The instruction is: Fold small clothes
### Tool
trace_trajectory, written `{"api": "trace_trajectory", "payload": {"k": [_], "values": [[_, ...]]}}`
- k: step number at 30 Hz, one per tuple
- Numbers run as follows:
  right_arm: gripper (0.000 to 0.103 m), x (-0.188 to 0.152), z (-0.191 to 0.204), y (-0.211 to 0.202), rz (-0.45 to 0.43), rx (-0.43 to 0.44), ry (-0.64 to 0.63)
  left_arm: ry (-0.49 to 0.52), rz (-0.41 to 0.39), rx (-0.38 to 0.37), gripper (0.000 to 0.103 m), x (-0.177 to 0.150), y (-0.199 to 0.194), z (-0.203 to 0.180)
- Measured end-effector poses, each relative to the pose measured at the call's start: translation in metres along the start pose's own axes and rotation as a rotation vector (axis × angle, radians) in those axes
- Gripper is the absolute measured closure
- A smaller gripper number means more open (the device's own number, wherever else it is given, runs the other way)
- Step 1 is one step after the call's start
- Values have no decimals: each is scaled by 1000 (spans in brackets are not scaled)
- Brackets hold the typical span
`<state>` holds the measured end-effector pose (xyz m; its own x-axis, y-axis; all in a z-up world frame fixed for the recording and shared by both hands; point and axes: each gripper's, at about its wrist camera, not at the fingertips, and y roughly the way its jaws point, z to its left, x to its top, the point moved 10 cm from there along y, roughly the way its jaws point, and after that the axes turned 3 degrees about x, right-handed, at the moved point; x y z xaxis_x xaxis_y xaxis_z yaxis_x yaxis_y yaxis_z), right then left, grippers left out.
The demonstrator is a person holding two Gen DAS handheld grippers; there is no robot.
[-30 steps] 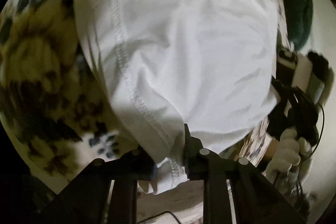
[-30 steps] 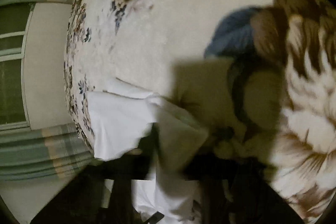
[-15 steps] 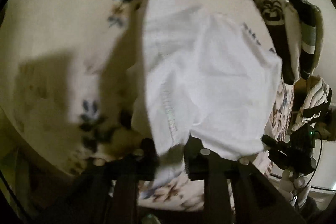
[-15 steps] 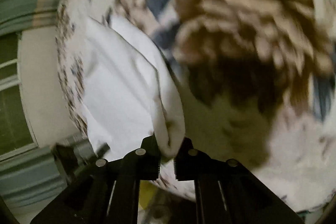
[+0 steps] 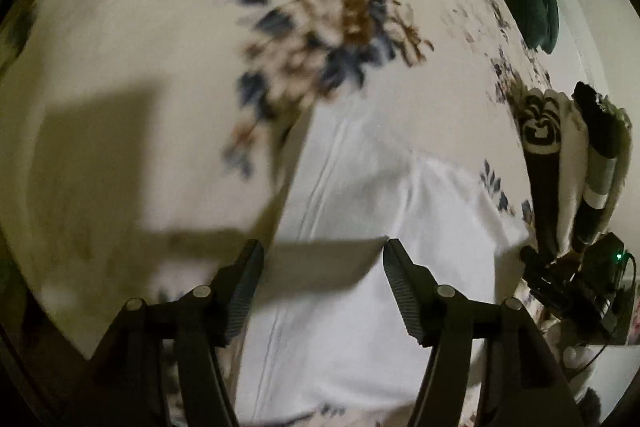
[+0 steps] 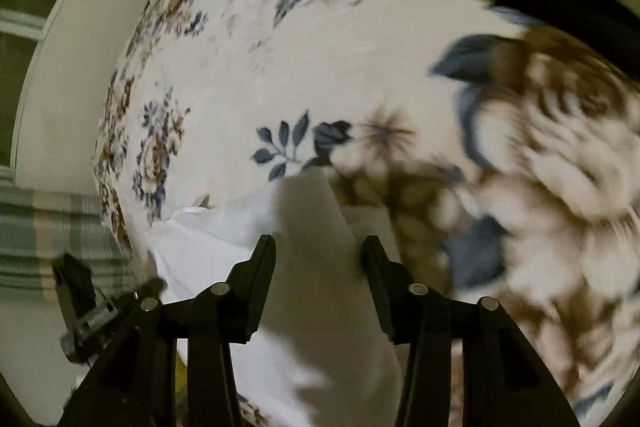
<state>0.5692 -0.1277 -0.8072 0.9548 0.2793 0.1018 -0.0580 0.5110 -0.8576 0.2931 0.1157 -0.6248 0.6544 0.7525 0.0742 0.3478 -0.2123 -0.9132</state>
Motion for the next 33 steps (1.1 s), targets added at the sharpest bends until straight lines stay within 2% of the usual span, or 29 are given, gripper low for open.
{"api": "trace_trajectory", "payload": {"k": [1, 5, 9, 10, 12, 13, 14, 15, 16, 19, 22, 23, 27, 29, 33], "values": [[97, 6, 3, 7, -8, -17, -7, 15, -3, 5, 43, 6, 4, -3], [97, 16, -6, 0, -56, -80, 3, 49, 13, 37, 43, 13, 10, 8], [96, 5, -12, 2, -4, -70, 11, 32, 26, 51, 43, 8, 6, 16], [91, 3, -14, -1, 5, -54, 36, 9, 20, 44, 43, -1, -6, 21], [72, -5, -16, -17, 2, -26, 74, -47, -11, 13, 43, -22, -34, 33], [51, -12, -20, -29, -15, -19, 94, -82, -21, -6, 40, -34, -45, 39], [39, -23, -25, -42, -34, -7, 127, -142, -28, -42, 32, -54, -57, 49], [39, -36, -30, -53, -43, 12, 164, -190, -27, -64, 31, -68, -61, 55], [39, -52, -35, -60, -40, 28, 202, -286, -6, -117, 31, -94, -62, 65], [39, -104, -48, -67, -16, 74, 301, -508, 80, -264, 30, -148, -36, 72], [39, -143, -55, -48, 10, 160, 414, -628, 104, -403, 30, -169, -2, 57], [39, -152, -57, -37, 7, 202, 449, -636, 102, -416, 30, -170, 5, 53], [38, -159, -59, -7, -23, 264, 520, -667, 57, -447, 30, -157, 27, 40], [33, -158, -61, -1, -49, 304, 577, -658, 43, -415, 30, -147, 31, 32], [33, -175, -61, -14, -42, 330, 642, -663, 46, -390, 30, -143, 30, 26]]}}
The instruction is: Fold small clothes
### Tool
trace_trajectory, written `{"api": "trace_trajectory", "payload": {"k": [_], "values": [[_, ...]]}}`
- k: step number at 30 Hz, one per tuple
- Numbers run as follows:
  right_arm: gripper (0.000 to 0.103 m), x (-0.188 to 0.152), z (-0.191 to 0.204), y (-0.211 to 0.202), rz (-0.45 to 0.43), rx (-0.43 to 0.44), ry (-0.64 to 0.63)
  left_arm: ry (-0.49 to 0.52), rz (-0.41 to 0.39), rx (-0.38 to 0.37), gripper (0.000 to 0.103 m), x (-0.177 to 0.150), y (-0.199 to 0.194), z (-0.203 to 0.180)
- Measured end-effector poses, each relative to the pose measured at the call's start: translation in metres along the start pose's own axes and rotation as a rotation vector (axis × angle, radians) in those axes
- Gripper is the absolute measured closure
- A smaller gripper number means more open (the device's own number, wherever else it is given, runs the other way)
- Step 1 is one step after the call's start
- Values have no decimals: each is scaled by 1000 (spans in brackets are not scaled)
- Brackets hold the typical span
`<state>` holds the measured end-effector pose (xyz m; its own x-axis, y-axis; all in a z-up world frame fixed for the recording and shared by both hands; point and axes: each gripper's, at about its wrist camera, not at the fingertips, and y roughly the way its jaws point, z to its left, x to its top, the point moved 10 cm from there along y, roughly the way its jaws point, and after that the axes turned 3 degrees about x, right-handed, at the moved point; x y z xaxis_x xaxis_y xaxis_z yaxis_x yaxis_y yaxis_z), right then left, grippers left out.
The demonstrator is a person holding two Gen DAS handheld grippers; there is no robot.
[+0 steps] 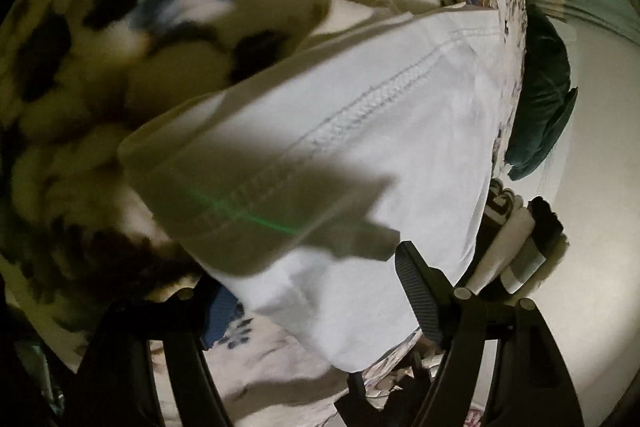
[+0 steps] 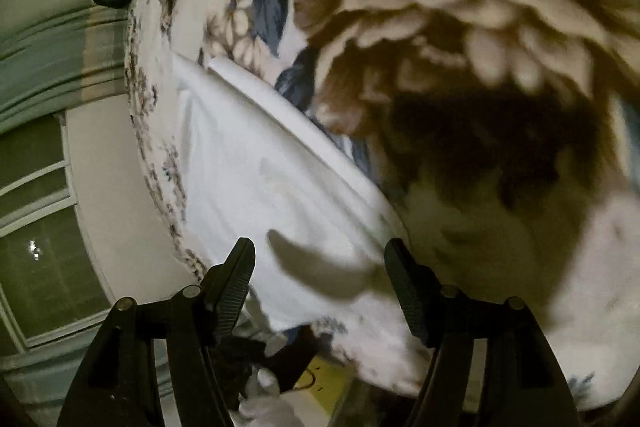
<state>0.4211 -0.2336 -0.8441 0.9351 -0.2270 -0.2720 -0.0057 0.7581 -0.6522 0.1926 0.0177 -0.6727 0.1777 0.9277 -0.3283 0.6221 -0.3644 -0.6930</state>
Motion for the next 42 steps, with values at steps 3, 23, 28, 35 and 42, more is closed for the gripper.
{"api": "trace_trajectory", "payload": {"k": [3, 23, 28, 35, 42], "values": [[33, -20, -14, 1, 58, -37, 9, -5, 3, -1, 30, 0, -3, 7], [90, -23, 24, 20, -172, 137, 61, 179, -174, 70, 96, 20, -42, -40], [92, -31, 60, -22, -196, 163, 58, 280, -162, 62, 96, 10, -79, -88], [92, -40, 157, -103, -254, 220, 2, 442, -128, 27, 96, -8, -121, -206], [92, 11, 277, -198, -405, 303, -70, 613, -101, -117, 96, -47, -131, -379]]}}
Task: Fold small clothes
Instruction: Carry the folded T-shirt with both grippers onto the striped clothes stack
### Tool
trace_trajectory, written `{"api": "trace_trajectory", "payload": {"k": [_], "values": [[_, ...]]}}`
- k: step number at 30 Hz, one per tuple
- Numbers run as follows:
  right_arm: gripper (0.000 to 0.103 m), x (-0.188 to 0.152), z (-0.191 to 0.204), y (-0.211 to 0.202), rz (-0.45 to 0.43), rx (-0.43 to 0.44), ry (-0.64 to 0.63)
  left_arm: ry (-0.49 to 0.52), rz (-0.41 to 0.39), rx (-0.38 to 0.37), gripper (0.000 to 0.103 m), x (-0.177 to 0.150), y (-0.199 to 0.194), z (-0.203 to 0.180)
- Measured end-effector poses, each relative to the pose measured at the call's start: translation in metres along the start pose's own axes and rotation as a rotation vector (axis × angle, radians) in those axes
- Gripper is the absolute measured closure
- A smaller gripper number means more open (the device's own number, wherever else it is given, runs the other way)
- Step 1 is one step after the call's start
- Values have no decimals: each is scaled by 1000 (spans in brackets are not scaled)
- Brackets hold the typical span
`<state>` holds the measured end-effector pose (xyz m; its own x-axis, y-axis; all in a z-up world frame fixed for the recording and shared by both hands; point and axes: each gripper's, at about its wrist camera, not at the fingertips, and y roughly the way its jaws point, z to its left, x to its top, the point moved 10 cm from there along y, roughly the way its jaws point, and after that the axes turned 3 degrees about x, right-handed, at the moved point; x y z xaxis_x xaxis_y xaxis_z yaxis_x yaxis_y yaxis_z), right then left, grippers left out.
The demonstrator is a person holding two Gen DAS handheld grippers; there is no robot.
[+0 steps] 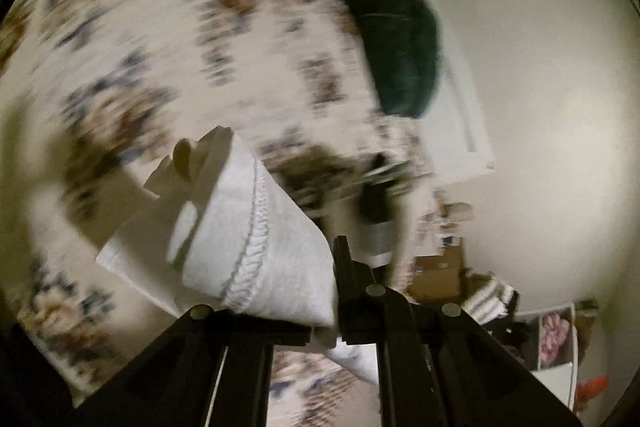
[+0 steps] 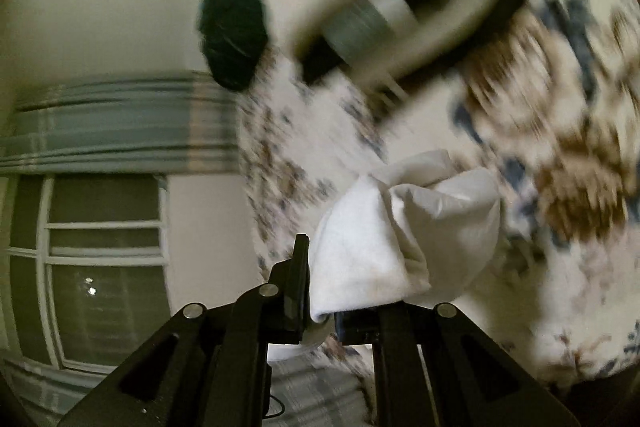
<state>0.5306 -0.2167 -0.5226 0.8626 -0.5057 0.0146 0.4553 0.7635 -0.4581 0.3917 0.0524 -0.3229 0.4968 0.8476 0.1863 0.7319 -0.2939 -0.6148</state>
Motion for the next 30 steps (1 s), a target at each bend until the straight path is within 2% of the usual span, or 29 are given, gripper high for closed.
{"api": "trace_trajectory", "payload": {"k": [3, 4, 8, 10, 12, 14, 16, 18, 19, 20, 21, 23, 25, 30], "values": [[92, 61, 64, -18, -81, 56, -54, 78, -18, -82, 96, 29, 15, -82], [92, 90, 93, -25, -119, 79, -79, 117, -25, -119, 96, 42, 25, -124], [92, 182, 174, -48, -234, 142, -173, 239, -39, -217, 96, 78, 59, -236], [92, 231, 205, -60, -303, 157, -225, 309, -41, -252, 96, 88, 85, -284], [92, 263, 214, -65, -350, 144, -252, 366, -22, -256, 96, 89, 120, -312], [92, 296, 196, -65, -382, 104, -247, 385, 14, -231, 96, 81, 158, -311], [92, 312, 165, -62, -386, 63, -222, 414, 58, -184, 96, 65, 198, -293], [92, 323, 113, -48, -373, -6, -177, 441, 111, -99, 96, 45, 240, -259], [92, 325, 87, -40, -362, -40, -147, 445, 155, -37, 96, 31, 267, -229], [92, 326, 50, -29, -337, -82, -107, 444, 176, -3, 96, 23, 280, -213], [92, 325, 31, -23, -319, -101, -83, 436, 206, 42, 96, 14, 297, -186], [92, 317, -16, -9, -278, -150, -28, 441, 230, 88, 96, 1, 310, -162], [92, 306, -46, -1, -261, -171, -2, 473, 238, 110, 95, -10, 311, -148], [92, 300, -68, 1, -251, -179, 5, 572, 237, 143, 91, -26, 304, -153]]}}
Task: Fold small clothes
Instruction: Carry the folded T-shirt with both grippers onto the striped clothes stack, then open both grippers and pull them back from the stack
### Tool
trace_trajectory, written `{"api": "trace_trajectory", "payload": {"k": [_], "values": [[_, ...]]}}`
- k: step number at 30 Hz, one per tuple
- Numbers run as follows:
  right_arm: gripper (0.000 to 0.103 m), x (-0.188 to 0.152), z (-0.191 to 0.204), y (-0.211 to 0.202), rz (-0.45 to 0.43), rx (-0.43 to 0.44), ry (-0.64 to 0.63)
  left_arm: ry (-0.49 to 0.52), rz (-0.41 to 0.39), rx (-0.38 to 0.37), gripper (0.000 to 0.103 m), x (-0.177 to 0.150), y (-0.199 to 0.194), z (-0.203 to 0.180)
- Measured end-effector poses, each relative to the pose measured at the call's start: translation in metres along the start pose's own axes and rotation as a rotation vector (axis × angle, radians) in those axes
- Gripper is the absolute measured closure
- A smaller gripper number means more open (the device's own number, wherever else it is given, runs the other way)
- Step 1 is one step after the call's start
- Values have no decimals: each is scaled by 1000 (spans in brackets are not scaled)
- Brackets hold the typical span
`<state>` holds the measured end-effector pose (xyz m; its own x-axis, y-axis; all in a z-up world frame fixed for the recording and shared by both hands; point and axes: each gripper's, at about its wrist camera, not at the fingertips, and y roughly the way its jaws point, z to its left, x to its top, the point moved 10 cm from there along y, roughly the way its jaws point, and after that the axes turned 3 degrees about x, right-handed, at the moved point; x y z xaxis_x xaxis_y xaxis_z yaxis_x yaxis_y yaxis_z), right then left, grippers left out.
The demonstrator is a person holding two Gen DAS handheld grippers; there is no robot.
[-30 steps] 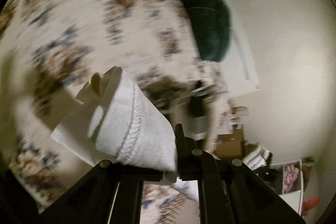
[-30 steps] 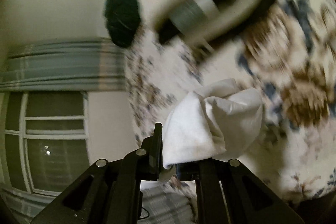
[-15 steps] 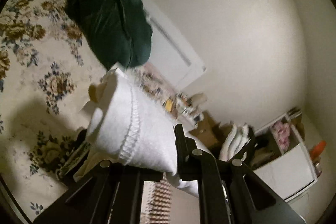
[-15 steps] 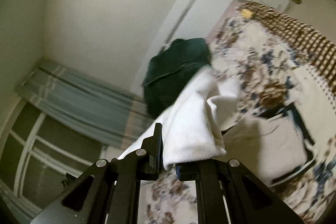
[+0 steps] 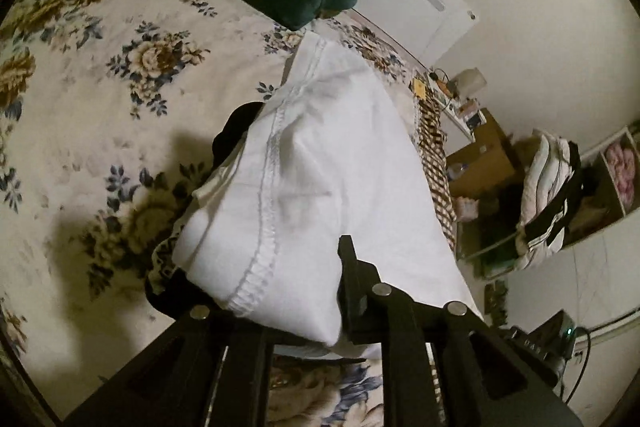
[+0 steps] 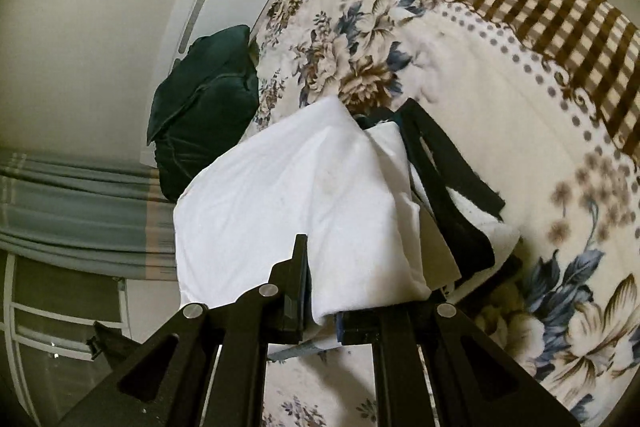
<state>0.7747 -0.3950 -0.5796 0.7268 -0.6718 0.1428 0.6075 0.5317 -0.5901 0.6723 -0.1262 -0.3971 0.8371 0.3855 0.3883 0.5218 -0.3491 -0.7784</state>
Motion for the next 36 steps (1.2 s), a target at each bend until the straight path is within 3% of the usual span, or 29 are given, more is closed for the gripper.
{"api": "trace_trajectory", "payload": {"k": [3, 6, 8, 9, 11, 14, 18, 23, 29, 36], "values": [[92, -6, -6, 8, 34, -59, -49, 43, 11, 53, 87, 0, -1, -1], [71, -8, -13, 13, 66, -169, -132, 111, 0, 155, 66, 0, -8, -1], [55, -9, -10, 6, 54, -256, -212, 167, -14, 234, 16, -1, -19, -2], [51, -11, -9, 2, 47, -299, -249, 184, -25, 258, 9, -1, -25, -2], [29, -15, -5, -7, 38, -368, -314, 216, -44, 291, 7, -1, -37, 0], [5, -22, 7, -30, 3, -466, -416, 263, -55, 364, 7, -1, -53, 4], [1, -32, 29, -66, -69, -566, -531, 315, -61, 424, 7, -6, -73, 6], [0, -50, 62, -110, -110, -603, -610, 386, -80, 481, 7, -16, -113, 0], [0, -95, 115, -175, -175, -618, -694, 442, -123, 465, 7, -30, -174, -12], [0, -169, 173, -265, -262, -604, -742, 504, -181, 432, 7, -61, -259, -23]]}}
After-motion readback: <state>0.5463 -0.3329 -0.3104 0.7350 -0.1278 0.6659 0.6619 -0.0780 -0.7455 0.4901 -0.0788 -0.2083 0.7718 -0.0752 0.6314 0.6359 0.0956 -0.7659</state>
